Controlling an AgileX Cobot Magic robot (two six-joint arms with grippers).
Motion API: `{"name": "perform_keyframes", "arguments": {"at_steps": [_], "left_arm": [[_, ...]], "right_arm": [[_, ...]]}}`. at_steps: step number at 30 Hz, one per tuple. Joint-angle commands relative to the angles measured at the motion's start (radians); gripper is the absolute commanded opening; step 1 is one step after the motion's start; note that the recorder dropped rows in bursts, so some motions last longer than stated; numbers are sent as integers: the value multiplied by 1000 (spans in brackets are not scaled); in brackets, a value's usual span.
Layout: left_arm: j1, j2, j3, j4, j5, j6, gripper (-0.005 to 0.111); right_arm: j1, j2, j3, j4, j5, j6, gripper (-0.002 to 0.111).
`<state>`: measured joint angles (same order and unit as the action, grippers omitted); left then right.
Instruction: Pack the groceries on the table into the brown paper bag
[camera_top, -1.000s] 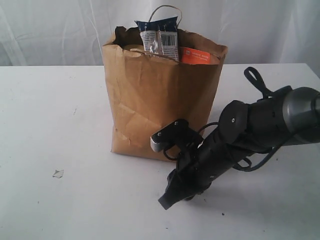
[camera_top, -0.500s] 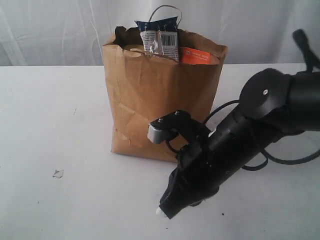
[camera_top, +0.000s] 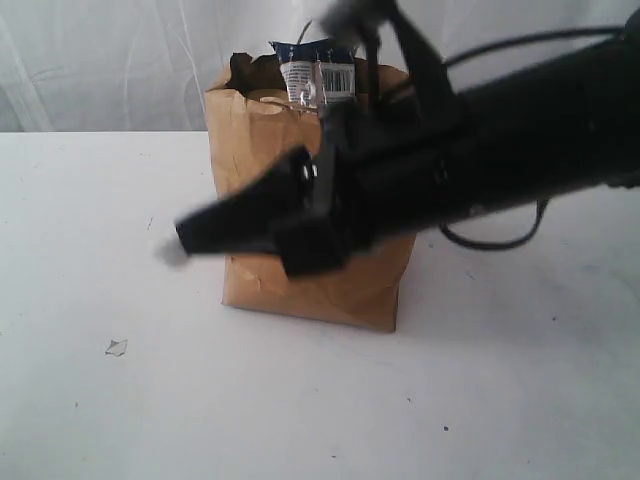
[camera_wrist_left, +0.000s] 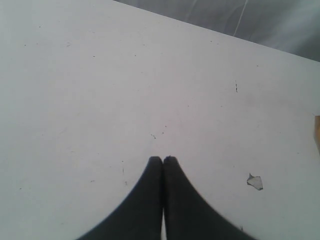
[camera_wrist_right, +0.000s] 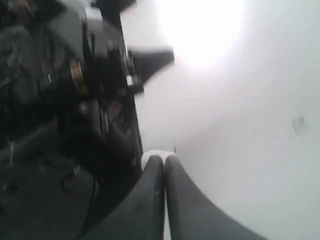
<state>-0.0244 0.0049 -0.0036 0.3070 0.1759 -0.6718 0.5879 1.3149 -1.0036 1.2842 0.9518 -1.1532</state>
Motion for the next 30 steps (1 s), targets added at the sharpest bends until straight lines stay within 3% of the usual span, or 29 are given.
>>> {"name": "perform_keyframes", "arguments": {"at_steps": [1, 6, 8, 11, 13, 14, 17, 19, 22, 26, 30], "left_arm": [[3, -5, 4, 4, 1, -2, 0], [3, -5, 4, 4, 1, -2, 0], [3, -5, 4, 4, 1, -2, 0], [3, -5, 4, 4, 1, -2, 0], [3, -5, 4, 4, 1, -2, 0], [3, -5, 4, 4, 1, -2, 0], [3, -5, 4, 4, 1, -2, 0], [3, -5, 4, 4, 1, -2, 0], [3, -5, 4, 4, 1, -2, 0], [3, -5, 4, 4, 1, -2, 0], [3, -5, 4, 4, 1, -2, 0]], "right_arm": [[2, -10, -98, 226, -248, -185, 0], [2, 15, -125, 230, -982, -237, 0], [2, 31, -125, 230, -1043, -238, 0], [2, 71, -125, 222, -962, -243, 0], [2, 97, -125, 222, -1000, -266, 2], [2, 100, -125, 222, -1023, -266, 5], [2, 98, -125, 222, -1036, -264, 29], [2, 95, -125, 222, -1036, -264, 34], [2, 76, -125, 222, -1085, -320, 34], [2, 25, -125, 198, -1352, -453, 32], [-1, -11, -125, 219, -1763, -741, 14]]}}
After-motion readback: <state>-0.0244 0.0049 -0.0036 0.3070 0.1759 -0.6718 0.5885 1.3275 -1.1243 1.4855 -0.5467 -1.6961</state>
